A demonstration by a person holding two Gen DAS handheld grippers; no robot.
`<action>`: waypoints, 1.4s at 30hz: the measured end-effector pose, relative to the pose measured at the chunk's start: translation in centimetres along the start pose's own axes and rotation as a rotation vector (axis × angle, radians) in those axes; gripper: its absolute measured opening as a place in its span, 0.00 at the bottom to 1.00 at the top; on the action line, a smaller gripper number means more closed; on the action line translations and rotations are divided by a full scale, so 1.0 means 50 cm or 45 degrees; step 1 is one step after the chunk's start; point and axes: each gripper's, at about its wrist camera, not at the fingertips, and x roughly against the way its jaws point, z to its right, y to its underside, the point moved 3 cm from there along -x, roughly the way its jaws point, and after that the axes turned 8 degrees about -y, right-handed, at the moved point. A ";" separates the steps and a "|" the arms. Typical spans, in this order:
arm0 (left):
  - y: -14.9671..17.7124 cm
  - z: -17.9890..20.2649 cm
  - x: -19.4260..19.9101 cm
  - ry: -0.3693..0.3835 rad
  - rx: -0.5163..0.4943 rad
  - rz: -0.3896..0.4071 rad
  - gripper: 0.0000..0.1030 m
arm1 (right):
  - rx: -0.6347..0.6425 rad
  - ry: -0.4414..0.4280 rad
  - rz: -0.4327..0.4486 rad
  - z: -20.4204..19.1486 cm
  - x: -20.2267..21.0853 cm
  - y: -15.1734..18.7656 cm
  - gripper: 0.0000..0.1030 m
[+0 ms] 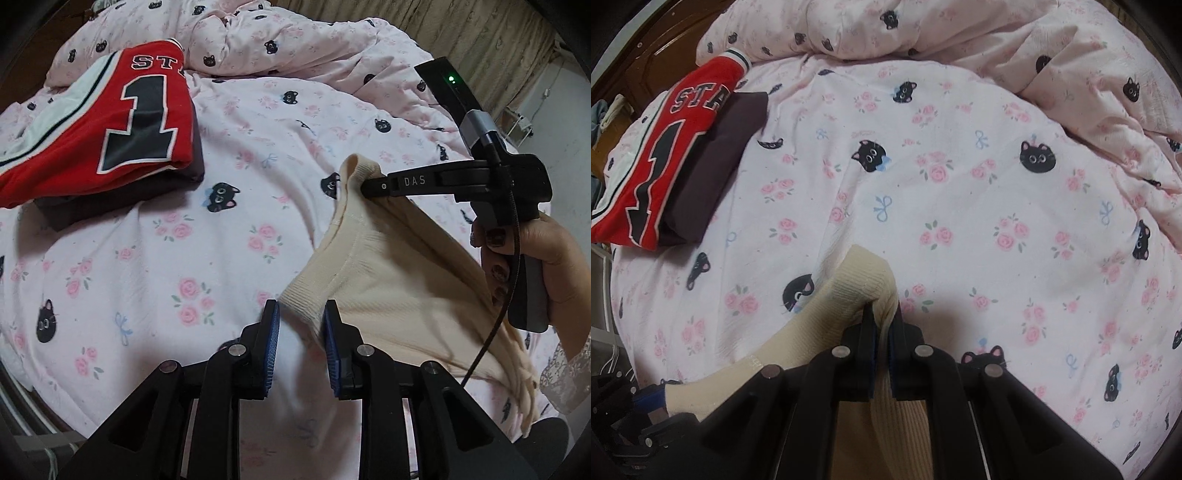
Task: Fold clothes
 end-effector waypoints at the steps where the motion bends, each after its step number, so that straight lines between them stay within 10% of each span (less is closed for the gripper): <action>1: 0.001 -0.003 -0.003 -0.016 -0.003 -0.005 0.23 | -0.002 0.008 -0.002 0.000 -0.004 0.001 0.08; 5: 0.006 -0.006 -0.004 -0.056 -0.028 0.002 0.30 | 0.002 0.044 -0.004 -0.003 -0.012 -0.003 0.17; 12: 0.015 -0.010 -0.006 -0.126 -0.072 0.018 0.45 | 0.000 0.089 0.037 0.012 0.035 -0.022 0.61; 42: 0.032 -0.047 0.010 -0.129 0.036 0.024 0.53 | -0.123 0.128 -0.024 0.163 0.240 0.054 0.67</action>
